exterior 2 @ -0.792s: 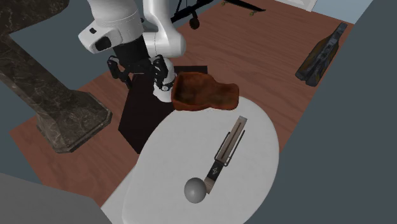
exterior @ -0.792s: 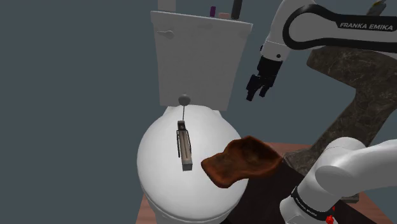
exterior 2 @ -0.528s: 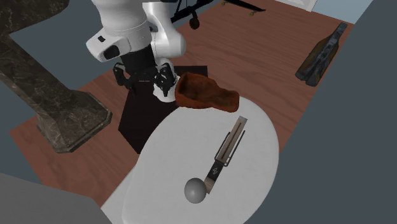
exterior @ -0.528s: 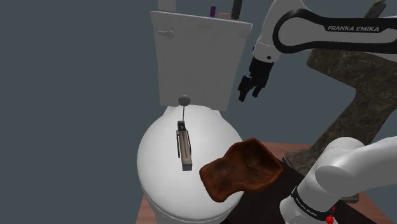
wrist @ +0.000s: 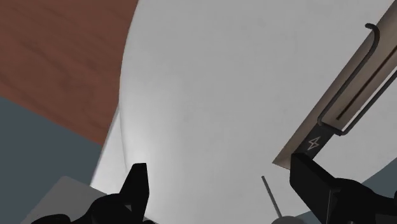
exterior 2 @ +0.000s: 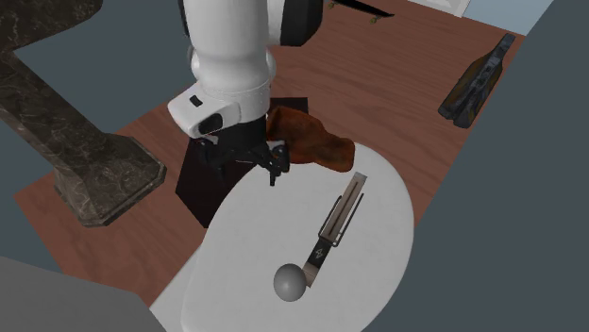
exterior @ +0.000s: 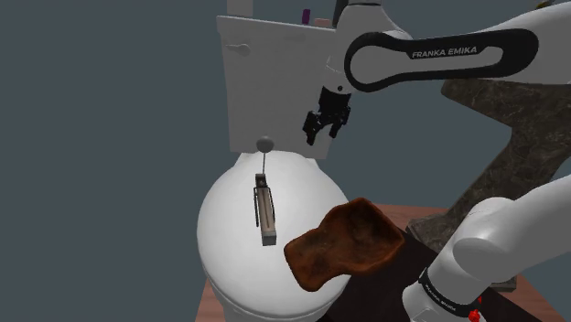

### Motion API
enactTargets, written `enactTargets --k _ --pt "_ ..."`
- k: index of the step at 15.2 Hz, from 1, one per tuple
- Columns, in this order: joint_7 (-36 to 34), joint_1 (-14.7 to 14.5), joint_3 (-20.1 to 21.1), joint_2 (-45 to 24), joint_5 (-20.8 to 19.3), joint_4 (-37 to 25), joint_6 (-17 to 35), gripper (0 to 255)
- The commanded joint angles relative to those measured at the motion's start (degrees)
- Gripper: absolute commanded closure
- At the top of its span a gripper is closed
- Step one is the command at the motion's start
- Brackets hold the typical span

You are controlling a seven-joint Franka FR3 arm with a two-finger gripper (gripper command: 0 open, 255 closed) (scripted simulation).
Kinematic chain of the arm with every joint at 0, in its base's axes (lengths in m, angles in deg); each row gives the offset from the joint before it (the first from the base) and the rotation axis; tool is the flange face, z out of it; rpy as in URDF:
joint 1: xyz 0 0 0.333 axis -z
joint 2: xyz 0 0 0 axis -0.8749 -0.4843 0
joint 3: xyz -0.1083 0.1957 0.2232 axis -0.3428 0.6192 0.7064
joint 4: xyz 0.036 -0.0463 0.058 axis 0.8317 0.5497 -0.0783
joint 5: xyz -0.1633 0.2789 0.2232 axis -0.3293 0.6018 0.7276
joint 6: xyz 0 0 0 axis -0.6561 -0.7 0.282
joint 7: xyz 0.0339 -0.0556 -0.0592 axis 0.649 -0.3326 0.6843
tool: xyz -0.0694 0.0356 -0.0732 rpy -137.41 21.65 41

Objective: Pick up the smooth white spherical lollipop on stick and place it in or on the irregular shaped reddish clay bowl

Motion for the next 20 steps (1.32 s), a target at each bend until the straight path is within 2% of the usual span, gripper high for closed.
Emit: enactTargets --k 1,8,13,20 --pt "-2.88 0.49 2.09 -4.00 -1.74 -2.42 2.35 0" --pt "-14.68 1.61 8.77 -19.04 -11.83 -14.01 6.29 0" --pt "-23.23 0.16 11.37 -30.94 -21.68 -25.13 5.32 0" --pt "-24.24 0.43 10.59 -33.07 -23.30 -22.61 9.75 0"
